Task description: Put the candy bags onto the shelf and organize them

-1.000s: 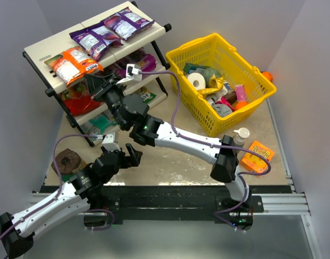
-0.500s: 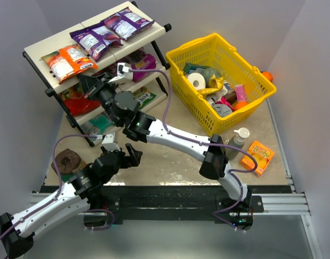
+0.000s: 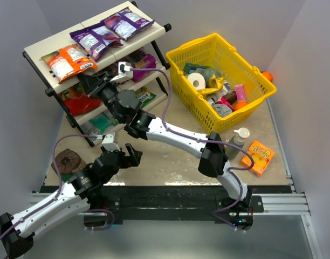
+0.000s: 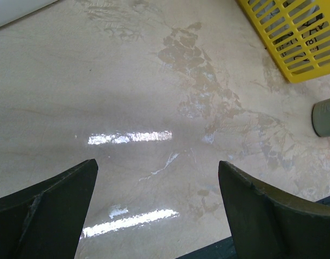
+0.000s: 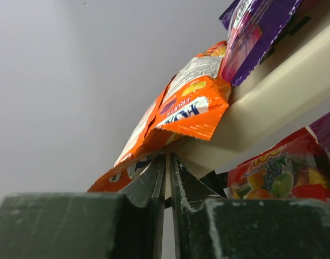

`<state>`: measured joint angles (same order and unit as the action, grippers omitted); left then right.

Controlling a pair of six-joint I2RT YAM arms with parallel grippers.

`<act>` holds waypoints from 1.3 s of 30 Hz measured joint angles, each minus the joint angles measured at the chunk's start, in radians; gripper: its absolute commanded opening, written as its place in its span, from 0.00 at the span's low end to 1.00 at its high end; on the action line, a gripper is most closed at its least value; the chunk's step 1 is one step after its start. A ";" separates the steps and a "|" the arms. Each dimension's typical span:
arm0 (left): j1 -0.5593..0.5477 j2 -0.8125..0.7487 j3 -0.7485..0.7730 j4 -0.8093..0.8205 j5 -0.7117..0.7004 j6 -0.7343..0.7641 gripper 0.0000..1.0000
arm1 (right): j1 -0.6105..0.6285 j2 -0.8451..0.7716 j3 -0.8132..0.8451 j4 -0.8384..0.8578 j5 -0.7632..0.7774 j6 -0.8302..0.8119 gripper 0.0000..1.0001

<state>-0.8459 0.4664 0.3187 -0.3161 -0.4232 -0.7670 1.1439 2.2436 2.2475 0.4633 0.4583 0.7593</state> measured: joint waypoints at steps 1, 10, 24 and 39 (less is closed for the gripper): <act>0.000 0.000 0.000 0.000 0.000 0.000 0.99 | 0.000 -0.010 -0.023 0.017 -0.010 0.006 0.34; 0.000 0.002 0.000 0.000 0.000 0.000 0.99 | 0.003 -0.113 -0.180 0.058 -0.043 0.008 0.47; 0.000 0.003 0.000 0.000 0.000 0.000 1.00 | 0.003 -0.125 -0.159 0.096 -0.051 0.007 0.32; 0.000 -0.004 0.000 0.000 0.000 0.000 1.00 | 0.000 0.061 0.082 0.023 -0.023 0.006 0.15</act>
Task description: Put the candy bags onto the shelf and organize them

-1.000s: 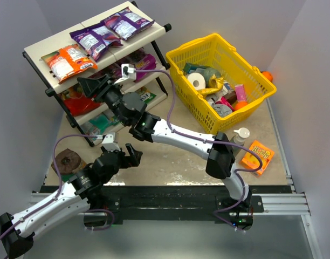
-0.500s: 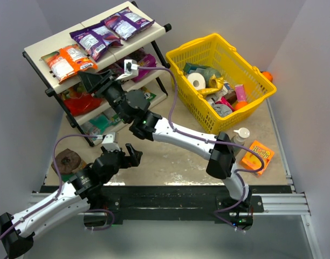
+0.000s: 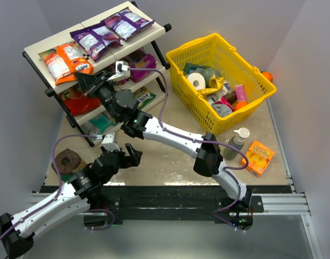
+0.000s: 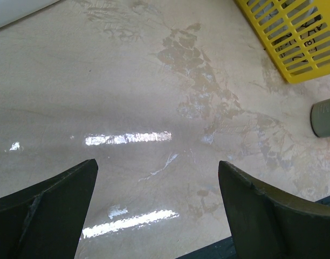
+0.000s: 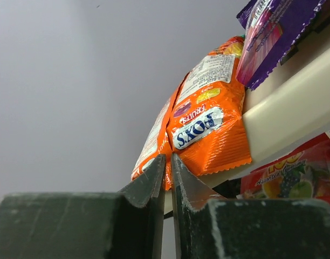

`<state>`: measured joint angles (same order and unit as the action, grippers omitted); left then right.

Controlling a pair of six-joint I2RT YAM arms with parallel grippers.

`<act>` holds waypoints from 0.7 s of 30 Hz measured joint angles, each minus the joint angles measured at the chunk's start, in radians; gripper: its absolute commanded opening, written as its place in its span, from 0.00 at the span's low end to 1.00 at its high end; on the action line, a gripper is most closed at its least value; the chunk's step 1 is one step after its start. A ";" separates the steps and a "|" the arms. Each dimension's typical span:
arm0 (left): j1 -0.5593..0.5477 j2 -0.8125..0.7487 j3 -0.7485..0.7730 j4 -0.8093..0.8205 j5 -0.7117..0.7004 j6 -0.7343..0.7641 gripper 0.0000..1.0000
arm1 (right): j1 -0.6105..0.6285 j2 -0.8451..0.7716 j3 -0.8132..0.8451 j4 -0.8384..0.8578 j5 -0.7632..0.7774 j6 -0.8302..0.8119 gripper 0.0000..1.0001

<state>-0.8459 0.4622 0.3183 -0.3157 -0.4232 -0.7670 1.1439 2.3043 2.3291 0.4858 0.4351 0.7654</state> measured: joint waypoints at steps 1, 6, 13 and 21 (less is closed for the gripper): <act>0.000 0.000 0.000 0.000 0.000 0.000 0.99 | 0.000 0.003 0.005 0.000 0.000 0.000 0.16; 0.000 0.000 0.000 0.000 0.000 0.000 0.99 | -0.009 0.040 0.074 -0.019 -0.008 -0.004 0.18; 0.000 0.000 0.000 0.000 0.000 0.000 0.99 | -0.022 0.018 0.037 0.013 -0.045 -0.005 0.43; 0.000 -0.008 0.000 -0.001 0.000 0.000 0.99 | -0.003 -0.214 -0.270 0.039 -0.113 -0.100 0.83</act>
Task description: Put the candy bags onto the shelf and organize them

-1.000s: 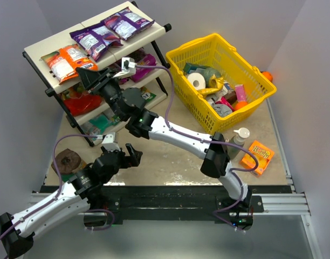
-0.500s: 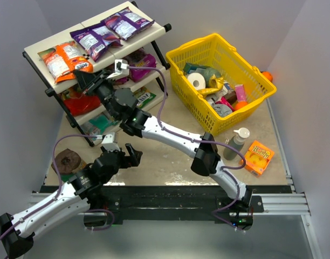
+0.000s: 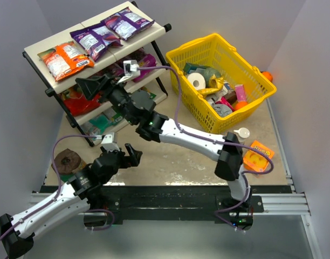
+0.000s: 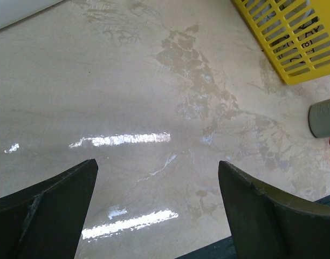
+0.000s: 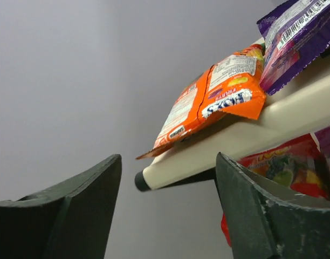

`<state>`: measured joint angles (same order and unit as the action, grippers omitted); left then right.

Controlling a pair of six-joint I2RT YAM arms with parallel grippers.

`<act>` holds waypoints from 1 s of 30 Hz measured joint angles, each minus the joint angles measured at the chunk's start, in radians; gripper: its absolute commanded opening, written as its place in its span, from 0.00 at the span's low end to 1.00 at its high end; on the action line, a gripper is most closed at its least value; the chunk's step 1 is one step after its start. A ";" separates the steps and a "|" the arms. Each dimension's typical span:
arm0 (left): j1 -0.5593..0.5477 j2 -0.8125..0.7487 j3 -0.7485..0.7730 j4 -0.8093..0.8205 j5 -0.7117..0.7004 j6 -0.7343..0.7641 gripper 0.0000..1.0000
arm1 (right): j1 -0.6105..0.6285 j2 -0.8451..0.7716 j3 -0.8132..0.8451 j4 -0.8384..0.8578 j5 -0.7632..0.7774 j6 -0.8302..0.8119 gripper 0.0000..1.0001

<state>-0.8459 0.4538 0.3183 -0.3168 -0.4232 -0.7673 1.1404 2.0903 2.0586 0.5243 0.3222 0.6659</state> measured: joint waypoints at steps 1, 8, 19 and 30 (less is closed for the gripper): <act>0.000 -0.002 0.000 -0.001 0.000 0.000 1.00 | 0.005 -0.045 -0.058 0.006 0.000 -0.020 0.86; 0.000 -0.025 0.000 -0.008 0.001 0.000 1.00 | 0.031 -0.427 -0.480 -0.030 0.071 -0.150 0.99; 0.000 -0.032 0.008 -0.004 0.011 0.002 0.99 | 0.015 -1.065 -1.053 -0.442 0.489 -0.206 0.99; 0.000 -0.006 0.011 0.016 0.026 0.025 0.99 | 0.015 -1.519 -1.286 -0.924 0.658 0.008 0.99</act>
<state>-0.8459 0.4473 0.3298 -0.3008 -0.3977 -0.7425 1.1553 0.5709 0.7731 -0.4000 0.9798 0.6743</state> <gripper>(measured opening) 0.994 0.987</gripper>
